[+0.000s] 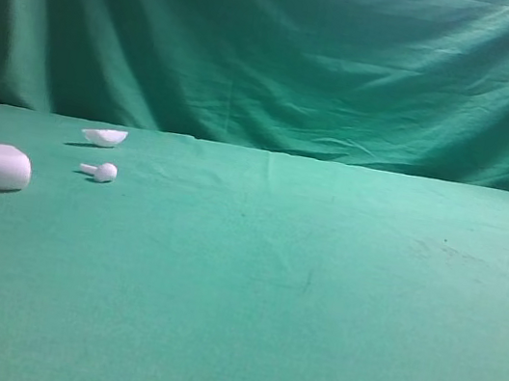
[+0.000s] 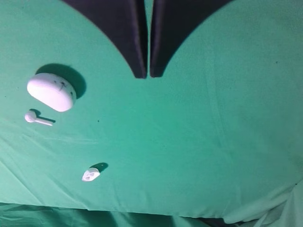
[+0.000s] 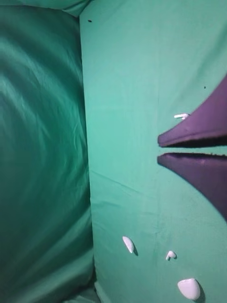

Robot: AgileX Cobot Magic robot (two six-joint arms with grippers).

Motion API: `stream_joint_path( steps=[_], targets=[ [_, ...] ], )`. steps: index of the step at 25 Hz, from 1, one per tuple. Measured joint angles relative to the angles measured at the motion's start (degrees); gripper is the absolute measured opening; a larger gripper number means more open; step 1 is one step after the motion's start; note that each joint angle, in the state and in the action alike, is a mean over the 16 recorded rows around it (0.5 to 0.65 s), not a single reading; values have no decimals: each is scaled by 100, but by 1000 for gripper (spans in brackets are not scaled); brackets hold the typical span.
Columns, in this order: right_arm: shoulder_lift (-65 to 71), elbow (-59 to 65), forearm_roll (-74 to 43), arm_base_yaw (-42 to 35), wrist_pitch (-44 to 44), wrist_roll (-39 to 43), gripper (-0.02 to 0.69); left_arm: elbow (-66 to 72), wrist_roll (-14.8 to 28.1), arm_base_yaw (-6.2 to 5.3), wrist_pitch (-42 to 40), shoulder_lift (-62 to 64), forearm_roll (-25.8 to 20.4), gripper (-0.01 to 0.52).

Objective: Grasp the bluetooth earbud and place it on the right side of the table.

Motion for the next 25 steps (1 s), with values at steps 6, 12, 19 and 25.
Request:
stream_joint_path(
  steps=[6,12,19,25],
  targets=[
    [-271,189,-131,0,-285,4,0,0,0,0,0,0,0,0],
    [-516,931,-323,0,-1119,-1,0,0,0,0,0,0,0,0],
    [-783,2532,-561,0,-2658,-11,0,0,0,0,0,0,0,0],
    [-847,3802,-669,0,-3580,-19,0,0,0,0,0,0,0,0]
  ],
)
